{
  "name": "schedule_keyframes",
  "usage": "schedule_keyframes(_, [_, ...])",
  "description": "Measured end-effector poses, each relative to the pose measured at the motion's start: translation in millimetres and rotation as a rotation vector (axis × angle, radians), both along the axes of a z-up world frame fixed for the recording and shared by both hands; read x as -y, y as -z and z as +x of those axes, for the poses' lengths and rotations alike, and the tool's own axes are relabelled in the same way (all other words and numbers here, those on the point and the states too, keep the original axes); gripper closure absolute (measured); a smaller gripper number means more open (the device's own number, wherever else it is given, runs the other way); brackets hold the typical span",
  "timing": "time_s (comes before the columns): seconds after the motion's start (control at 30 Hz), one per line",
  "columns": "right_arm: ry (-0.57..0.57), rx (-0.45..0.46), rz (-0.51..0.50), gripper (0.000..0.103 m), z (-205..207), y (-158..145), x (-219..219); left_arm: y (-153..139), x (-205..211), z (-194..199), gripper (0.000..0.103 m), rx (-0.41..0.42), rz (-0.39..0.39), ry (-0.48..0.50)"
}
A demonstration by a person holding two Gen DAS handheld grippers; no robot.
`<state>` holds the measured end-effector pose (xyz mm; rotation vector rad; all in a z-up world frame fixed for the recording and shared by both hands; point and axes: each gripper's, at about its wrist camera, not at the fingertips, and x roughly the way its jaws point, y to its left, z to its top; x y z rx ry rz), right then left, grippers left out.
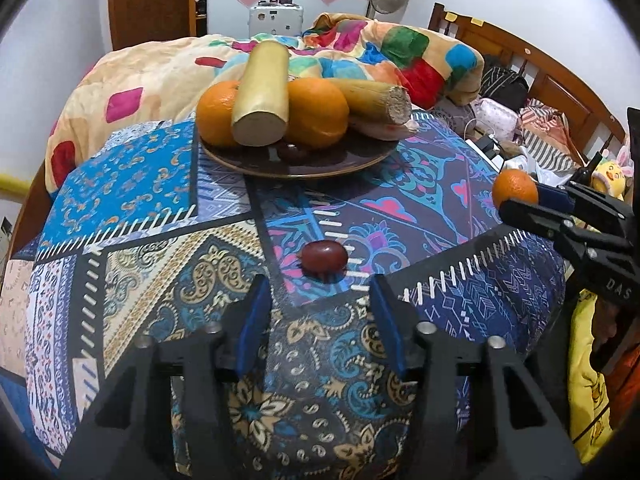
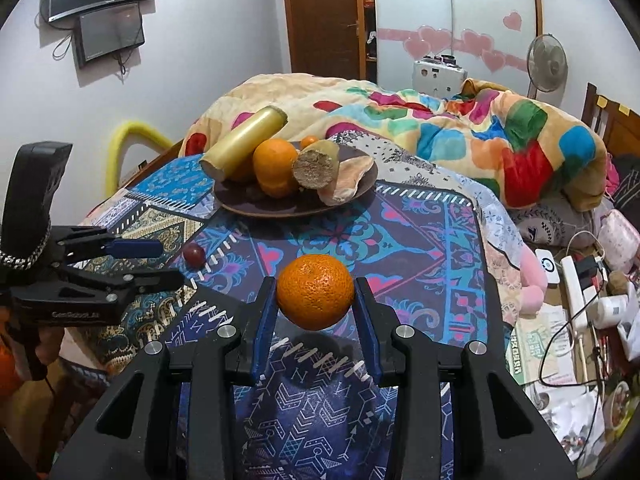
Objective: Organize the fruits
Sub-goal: 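Grasp the brown date with left gripper while right gripper lifts the tangerine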
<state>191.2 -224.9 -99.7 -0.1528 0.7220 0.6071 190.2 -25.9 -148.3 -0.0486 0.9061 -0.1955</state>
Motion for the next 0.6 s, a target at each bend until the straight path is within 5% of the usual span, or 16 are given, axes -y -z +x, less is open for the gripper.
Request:
schedule_keyframes(0.23, [-0.021, -0.019, 0.003, 0.069, 5.4, 8.6, -7.3, 5.1, 5.5, 13.7, 0.075, 0.001, 0.014, 0.004])
schedule_keyframes(0.6, [-0.033, -0.02, 0.027, 0.069, 10.1, 8.5, -21.1, -3.4, -3.2, 9.6, 0.08, 0.033, -0.002, 0.004])
